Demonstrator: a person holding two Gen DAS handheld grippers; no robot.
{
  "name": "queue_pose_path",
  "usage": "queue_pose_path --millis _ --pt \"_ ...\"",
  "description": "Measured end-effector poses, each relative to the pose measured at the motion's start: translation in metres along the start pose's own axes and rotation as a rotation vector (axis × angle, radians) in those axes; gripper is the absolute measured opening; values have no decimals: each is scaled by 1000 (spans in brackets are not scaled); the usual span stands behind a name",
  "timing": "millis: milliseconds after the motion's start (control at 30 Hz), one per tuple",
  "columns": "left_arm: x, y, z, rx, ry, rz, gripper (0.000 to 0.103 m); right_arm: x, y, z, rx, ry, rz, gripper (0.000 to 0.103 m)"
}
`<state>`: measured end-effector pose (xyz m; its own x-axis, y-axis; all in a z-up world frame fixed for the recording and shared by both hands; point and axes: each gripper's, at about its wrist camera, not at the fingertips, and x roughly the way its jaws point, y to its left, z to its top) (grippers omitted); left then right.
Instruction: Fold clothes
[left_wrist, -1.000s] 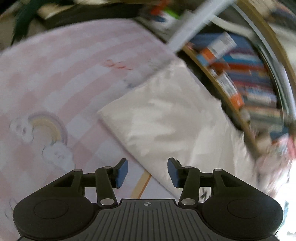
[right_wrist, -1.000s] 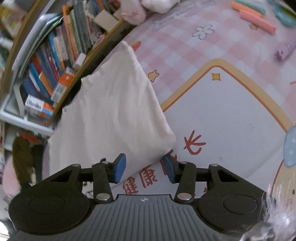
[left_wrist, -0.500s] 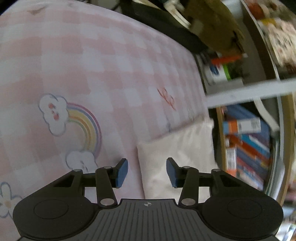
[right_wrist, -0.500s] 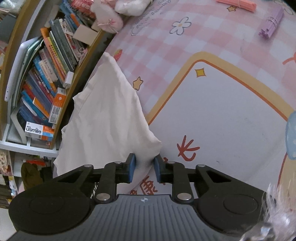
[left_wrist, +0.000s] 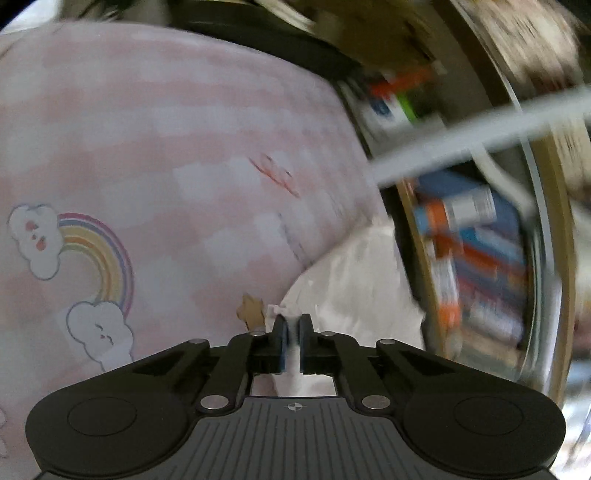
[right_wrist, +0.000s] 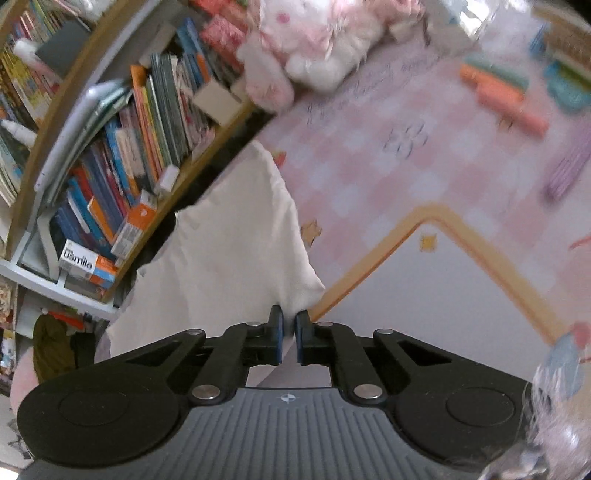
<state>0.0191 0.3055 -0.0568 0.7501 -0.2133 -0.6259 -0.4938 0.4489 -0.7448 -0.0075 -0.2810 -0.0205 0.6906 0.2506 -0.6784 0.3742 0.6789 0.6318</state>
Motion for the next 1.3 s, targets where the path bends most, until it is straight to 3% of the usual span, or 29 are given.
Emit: queue_pose_path --millis 133,233,333,400,700,900,967,1067,1100,1133,1200,1300 --pt "0 8 -13 3 55 18 4 -6 -23 -3 59 8 -72 6" --pt "-15 -5 -17 46 28 -22 3 -4 -35 -7 85 32 -94 6" --pt "-46 -45 -20 219 -33 -134 4 -5 -26 -8 17 22 -104 6" --pt "-53 -51 -19 270 -52 -111 4 -5 -22 -8 -7 17 -110 6" --pt "-24 -14 -20 90 38 -45 7 1 -30 -11 -2 34 -128 7" --pt "-5 10 -21 -31 98 0 39 3 -32 -11 6 41 -133 8" --pt "0 9 -22 -21 99 -12 40 4 -33 -11 20 41 -130 11" --pt "5 1 -25 20 94 10 34 5 -34 -12 25 42 -125 12" --pt "6 -3 -26 38 91 25 23 5 -34 -13 27 42 -123 12" --pt "6 -3 -26 43 91 42 5 5 -34 -13 29 42 -121 11" --pt "4 -3 -27 51 93 76 2 4 -33 -15 14 45 -112 8" --pt "-16 -17 -26 101 29 19 2 -4 -29 -16 -24 21 -91 7"
